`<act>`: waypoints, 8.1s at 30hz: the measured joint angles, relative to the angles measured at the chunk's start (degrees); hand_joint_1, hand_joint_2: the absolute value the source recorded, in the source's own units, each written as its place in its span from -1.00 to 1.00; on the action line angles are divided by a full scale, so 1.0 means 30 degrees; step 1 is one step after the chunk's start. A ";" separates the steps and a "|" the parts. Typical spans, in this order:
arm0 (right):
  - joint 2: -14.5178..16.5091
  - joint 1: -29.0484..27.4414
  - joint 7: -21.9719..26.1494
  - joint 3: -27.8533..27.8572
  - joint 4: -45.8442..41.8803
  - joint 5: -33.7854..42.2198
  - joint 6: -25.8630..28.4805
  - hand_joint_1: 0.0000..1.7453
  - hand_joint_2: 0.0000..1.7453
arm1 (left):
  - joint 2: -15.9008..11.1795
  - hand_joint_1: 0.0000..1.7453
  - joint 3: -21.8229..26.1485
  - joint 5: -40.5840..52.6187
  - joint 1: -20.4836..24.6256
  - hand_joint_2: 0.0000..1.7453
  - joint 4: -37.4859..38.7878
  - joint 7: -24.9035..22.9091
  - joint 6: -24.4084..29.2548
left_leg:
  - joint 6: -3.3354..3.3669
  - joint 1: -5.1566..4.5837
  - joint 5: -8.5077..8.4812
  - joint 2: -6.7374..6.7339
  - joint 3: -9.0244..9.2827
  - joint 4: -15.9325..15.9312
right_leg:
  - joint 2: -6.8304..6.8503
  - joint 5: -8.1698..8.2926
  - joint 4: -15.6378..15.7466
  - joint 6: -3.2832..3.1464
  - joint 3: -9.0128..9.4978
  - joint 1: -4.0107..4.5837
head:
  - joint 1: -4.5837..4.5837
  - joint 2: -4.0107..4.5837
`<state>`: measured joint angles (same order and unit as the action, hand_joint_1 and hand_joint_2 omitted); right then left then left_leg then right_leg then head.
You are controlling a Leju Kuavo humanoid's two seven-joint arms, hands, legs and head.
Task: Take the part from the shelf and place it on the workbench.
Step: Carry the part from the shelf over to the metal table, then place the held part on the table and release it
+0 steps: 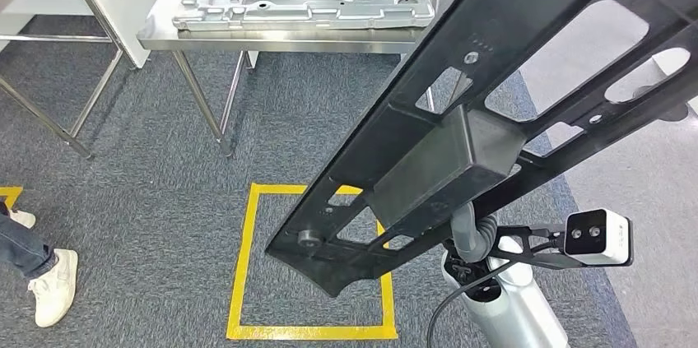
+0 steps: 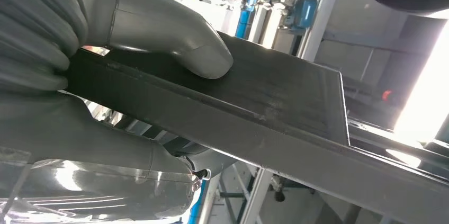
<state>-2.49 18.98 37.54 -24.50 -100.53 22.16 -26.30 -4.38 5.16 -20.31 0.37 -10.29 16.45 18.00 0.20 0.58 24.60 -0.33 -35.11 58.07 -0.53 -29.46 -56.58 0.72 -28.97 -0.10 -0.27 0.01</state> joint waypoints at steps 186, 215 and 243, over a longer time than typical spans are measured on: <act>-0.0284 -0.2004 -0.2194 0.3451 -0.2901 -1.0769 0.7738 1.00 1.00 | -0.0109 -1.00 0.1375 0.1393 -0.0044 1.00 0.0022 -0.0663 0.0350 | 0.0030 -0.0034 -0.0243 0.0222 0.0081 -0.0114 | -0.0119 0.0283 -0.0202 -0.0260 -0.0361 0.0203 | -0.0171 -0.0004; -0.1860 0.2893 -0.8087 0.1027 0.2537 -2.6245 1.0626 1.00 1.00 | -0.0018 -1.00 0.1749 0.2255 0.0233 1.00 0.0009 -0.0189 -0.0328 | -0.0140 -0.0072 0.0223 0.0206 0.0336 0.0017 | 0.0059 0.1154 -0.0395 -0.0263 -0.1386 0.0108 | -0.0033 -0.0004; 0.2224 1.1094 -0.8566 -1.0466 1.7307 -2.5715 0.7985 1.00 1.00 | 0.0419 -1.00 0.2384 0.3140 0.0021 1.00 0.0007 0.1058 -0.1377 | -0.0602 0.0176 0.0214 0.0239 0.0066 0.0533 | 0.0127 0.1336 -0.0522 -0.0555 -0.1664 0.0123 | -0.0016 -0.0004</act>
<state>4.18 52.26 11.85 -55.90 -48.61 -54.99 -2.35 -3.13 12.31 -10.89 0.44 -10.27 19.62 13.87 -1.61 1.11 25.24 0.39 -34.92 59.67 -0.15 -25.45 -58.15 -0.94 -33.96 0.26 -0.32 0.00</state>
